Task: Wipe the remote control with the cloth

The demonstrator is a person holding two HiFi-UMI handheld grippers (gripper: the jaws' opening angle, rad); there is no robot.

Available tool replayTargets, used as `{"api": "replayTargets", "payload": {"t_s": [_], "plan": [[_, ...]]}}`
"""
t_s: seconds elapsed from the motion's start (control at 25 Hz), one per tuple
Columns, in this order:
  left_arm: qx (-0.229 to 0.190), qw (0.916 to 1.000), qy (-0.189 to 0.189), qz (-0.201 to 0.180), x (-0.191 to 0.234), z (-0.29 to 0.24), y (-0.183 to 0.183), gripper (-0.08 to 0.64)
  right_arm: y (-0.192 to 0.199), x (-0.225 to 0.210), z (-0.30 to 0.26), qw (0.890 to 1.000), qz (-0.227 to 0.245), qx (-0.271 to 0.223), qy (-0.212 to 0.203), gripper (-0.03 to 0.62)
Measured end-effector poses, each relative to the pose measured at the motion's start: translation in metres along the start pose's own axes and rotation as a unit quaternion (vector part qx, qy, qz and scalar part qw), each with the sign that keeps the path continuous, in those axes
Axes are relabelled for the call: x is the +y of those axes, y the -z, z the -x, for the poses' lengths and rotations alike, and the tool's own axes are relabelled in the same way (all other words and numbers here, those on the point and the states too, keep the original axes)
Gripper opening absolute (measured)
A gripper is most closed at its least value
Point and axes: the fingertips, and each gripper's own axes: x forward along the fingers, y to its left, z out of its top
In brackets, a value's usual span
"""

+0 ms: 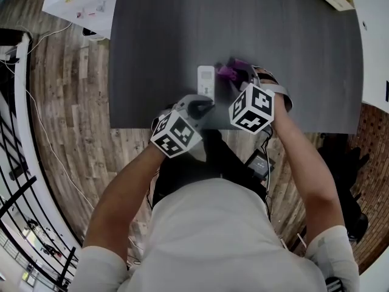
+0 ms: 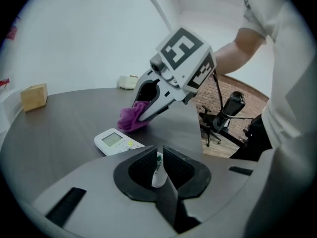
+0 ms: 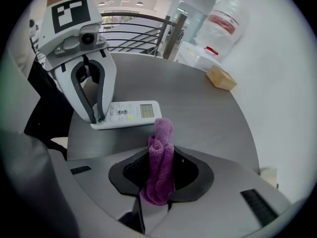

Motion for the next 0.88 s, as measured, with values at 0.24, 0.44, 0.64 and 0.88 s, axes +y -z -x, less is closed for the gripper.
{"api": "replayTargets", "payload": {"t_s": [0.24, 0.44, 0.64, 0.88], "plan": [[-0.014, 0.9962, -0.002, -0.086, 0.016, 0.028, -0.023, 0.032, 0.017, -0.003, 0.014, 0.993, -0.113, -0.013, -0.001, 0.101], [0.083, 0.9604, 0.045, -0.262, 0.033, 0.030, -0.010, 0.150, 0.005, -0.013, 0.008, 0.958, -0.281, -0.055, -0.024, 0.101], [0.129, 0.9343, 0.097, -0.318, 0.029, 0.010, 0.005, 0.150, -0.018, -0.024, -0.002, 0.948, -0.307, -0.085, -0.016, 0.101], [0.150, 0.9334, 0.146, -0.291, 0.027, 0.007, 0.004, 0.150, -0.034, -0.031, 0.005, 0.956, -0.269, -0.117, 0.013, 0.101]]}}
